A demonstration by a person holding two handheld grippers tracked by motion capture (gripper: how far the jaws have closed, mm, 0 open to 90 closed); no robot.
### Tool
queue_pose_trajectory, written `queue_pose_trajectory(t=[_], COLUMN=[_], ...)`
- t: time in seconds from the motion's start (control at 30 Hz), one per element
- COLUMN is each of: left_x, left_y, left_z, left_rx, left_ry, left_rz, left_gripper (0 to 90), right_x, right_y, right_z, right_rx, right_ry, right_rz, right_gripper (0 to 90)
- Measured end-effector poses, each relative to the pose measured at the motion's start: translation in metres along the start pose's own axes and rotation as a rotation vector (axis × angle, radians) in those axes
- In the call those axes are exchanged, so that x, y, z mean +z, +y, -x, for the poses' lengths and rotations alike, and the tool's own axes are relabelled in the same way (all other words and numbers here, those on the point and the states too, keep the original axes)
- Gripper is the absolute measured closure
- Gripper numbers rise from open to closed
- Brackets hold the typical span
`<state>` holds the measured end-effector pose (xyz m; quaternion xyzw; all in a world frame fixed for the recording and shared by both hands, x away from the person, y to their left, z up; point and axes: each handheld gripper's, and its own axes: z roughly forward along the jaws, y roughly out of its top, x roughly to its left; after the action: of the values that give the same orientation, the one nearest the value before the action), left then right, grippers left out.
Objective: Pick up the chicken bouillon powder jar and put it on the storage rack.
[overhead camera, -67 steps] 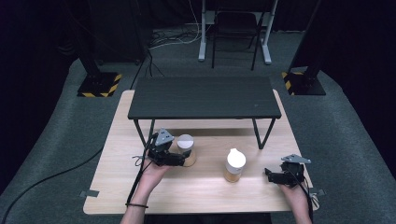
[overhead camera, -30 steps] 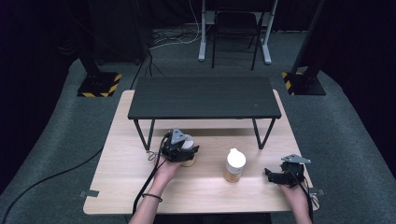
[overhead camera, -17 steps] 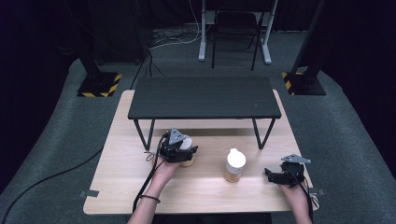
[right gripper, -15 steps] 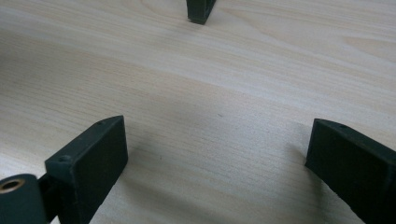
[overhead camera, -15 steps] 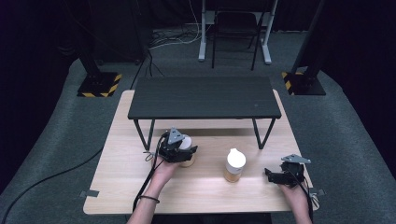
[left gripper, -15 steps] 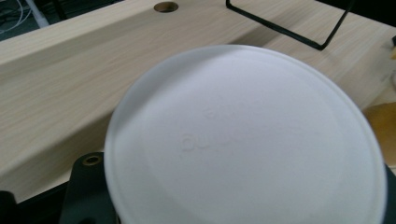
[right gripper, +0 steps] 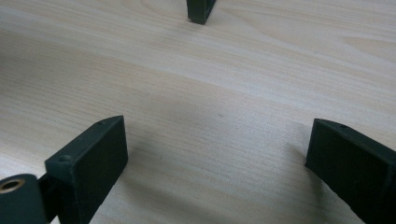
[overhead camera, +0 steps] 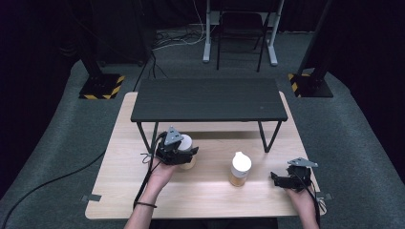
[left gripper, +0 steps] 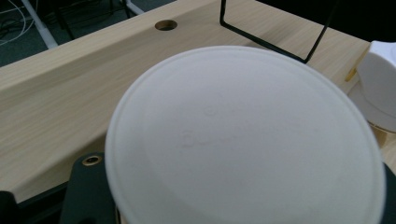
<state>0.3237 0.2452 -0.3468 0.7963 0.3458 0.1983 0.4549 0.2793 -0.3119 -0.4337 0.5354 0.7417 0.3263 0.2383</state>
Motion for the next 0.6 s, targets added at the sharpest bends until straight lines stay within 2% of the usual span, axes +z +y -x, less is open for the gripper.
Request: queue_pose_trajectory(t=[0.2, 0.6], left_x=[-0.014, -0.030], left_y=[0.009, 0.025], left_z=[-0.003, -0.004], left_rx=[0.005, 0.023], left_ry=[-0.014, -0.015], left_rz=[0.019, 0.034], left_gripper=[34.6, 34.6], right_x=[0.000, 0.000], right_y=[0.000, 0.000], right_z=[0.000, 0.000], right_rx=[0.001, 0.000], right_ry=[0.000, 0.001], right_rz=[0.000, 0.000], right_gripper=[4.3, 4.4])
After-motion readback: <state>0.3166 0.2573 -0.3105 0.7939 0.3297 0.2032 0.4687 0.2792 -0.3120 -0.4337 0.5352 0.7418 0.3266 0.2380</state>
